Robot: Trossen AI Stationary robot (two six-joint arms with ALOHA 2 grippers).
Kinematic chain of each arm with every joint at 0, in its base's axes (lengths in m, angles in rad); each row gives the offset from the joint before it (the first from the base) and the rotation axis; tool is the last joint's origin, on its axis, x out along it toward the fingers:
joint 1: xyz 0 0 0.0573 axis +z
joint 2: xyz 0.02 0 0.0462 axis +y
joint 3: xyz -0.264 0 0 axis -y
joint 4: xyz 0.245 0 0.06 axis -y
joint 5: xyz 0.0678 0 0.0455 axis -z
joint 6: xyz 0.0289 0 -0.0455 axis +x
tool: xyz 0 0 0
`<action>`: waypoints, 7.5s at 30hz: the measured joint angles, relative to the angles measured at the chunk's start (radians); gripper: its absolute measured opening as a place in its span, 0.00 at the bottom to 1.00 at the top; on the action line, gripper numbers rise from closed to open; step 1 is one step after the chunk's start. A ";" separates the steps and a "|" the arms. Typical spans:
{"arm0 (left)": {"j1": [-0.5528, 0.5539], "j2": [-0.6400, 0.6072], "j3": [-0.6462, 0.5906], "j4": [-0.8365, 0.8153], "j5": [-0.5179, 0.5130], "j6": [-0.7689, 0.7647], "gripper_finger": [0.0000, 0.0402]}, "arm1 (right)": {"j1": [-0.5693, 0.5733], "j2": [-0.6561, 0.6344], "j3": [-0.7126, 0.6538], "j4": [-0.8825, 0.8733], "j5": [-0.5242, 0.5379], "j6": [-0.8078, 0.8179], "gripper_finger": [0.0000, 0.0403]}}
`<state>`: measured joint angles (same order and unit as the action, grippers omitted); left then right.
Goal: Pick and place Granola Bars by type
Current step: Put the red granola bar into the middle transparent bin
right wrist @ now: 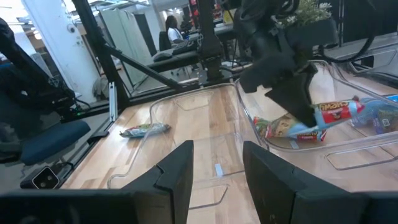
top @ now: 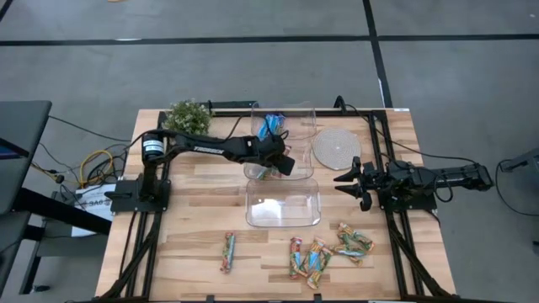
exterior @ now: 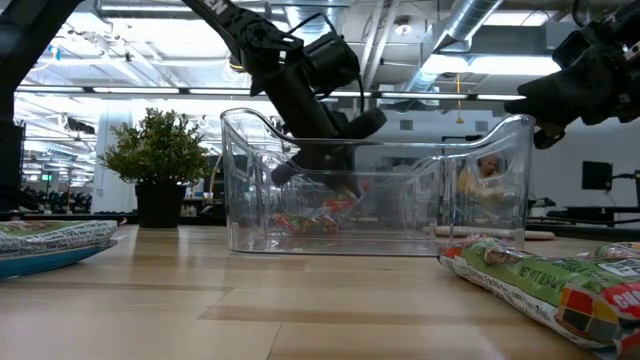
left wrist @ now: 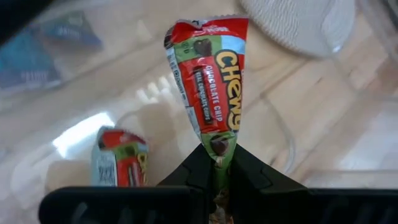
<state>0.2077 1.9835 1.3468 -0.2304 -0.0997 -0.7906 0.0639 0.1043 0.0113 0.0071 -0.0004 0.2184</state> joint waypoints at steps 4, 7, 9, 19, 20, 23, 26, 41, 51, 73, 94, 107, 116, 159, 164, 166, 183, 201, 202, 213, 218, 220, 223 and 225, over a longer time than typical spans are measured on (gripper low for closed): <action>0.007 0.000 0.000 -0.006 0.030 0.000 0.06 | 0.000 0.000 0.000 0.000 0.000 0.000 0.33; 0.009 0.000 0.000 -0.025 0.040 -0.001 0.09 | 0.000 0.000 0.000 0.000 0.000 0.000 0.33; 0.009 0.000 0.000 -0.032 0.039 -0.007 0.12 | 0.000 0.000 0.000 0.000 0.000 0.000 0.33; 0.015 0.000 0.000 -0.041 0.027 -0.017 0.28 | 0.000 0.000 0.000 0.000 0.000 0.000 0.33; 0.015 0.000 0.000 -0.041 0.025 -0.017 0.28 | 0.000 0.000 0.000 0.000 0.000 0.000 0.33; 0.015 0.000 0.000 -0.041 0.022 -0.017 0.28 | 0.000 0.000 0.000 0.000 0.000 0.000 0.33; 0.015 0.000 0.000 -0.035 0.018 -0.017 0.27 | 0.000 0.000 0.000 0.000 0.000 0.000 0.33; 0.009 -0.003 0.014 0.129 0.101 -0.016 0.25 | 0.000 0.000 0.000 0.000 0.000 0.000 0.33; -0.015 -0.020 0.226 0.087 0.082 0.119 0.25 | 0.000 0.000 0.000 0.000 0.000 0.000 0.33; -0.118 -0.112 0.444 -0.037 -0.070 0.317 0.25 | 0.000 0.000 0.000 0.000 0.000 0.000 0.33; -0.265 -0.615 -0.235 0.112 -0.110 0.261 0.25 | 0.000 0.000 0.000 0.000 0.000 0.000 0.33; -0.463 -1.125 -0.634 -0.021 -0.130 0.202 0.25 | 0.000 0.000 0.000 0.000 0.000 0.000 0.33; -0.548 -1.230 -0.668 -0.122 -0.178 0.175 0.25 | 0.000 0.000 0.000 0.000 0.000 0.000 0.33; -0.960 -0.967 -0.668 -0.301 0.008 0.088 0.25 | 0.000 0.000 0.000 0.000 0.000 0.000 0.33; -0.960 -0.967 -0.668 -0.302 0.006 -0.141 0.25 | 0.000 0.000 0.000 0.000 0.000 0.000 0.33; -0.960 -0.967 -0.668 -0.302 -0.002 -0.273 0.25 | 0.000 0.000 0.000 0.000 0.000 0.000 0.33; -0.961 -0.967 -0.668 -0.182 -0.164 -0.882 0.25 | 0.000 0.000 0.000 0.000 0.000 0.000 0.33; -0.954 -0.828 -0.668 -0.199 -0.117 -0.927 0.44 | 0.000 0.000 0.000 0.000 0.000 0.000 0.33; -0.948 -0.805 -0.668 -0.184 -0.110 -0.940 0.46 | 0.000 0.000 0.000 0.000 0.000 0.000 0.33; -0.844 -0.525 -0.622 0.011 -0.009 -1.004 0.54 | 0.000 0.000 0.000 0.000 0.000 0.000 0.33; -0.807 -0.422 -0.563 0.013 0.014 -1.004 0.54 | 0.000 0.000 0.000 0.000 0.000 0.000 0.33; -0.796 -0.396 -0.551 0.013 0.031 -1.005 0.54 | 0.000 0.000 0.000 0.000 0.000 0.000 0.33; -0.783 -0.375 -0.543 0.009 0.062 -1.009 0.54 | 0.000 0.000 0.000 0.000 0.000 0.000 0.33; -0.775 -0.376 -0.543 -0.009 0.070 -1.020 0.54 | 0.000 0.000 0.000 0.000 0.000 0.000 0.33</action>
<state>-0.5673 1.6073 0.8040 -0.2395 -0.0301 -1.8111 0.0643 0.1040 0.0110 0.0071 -0.0003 0.2188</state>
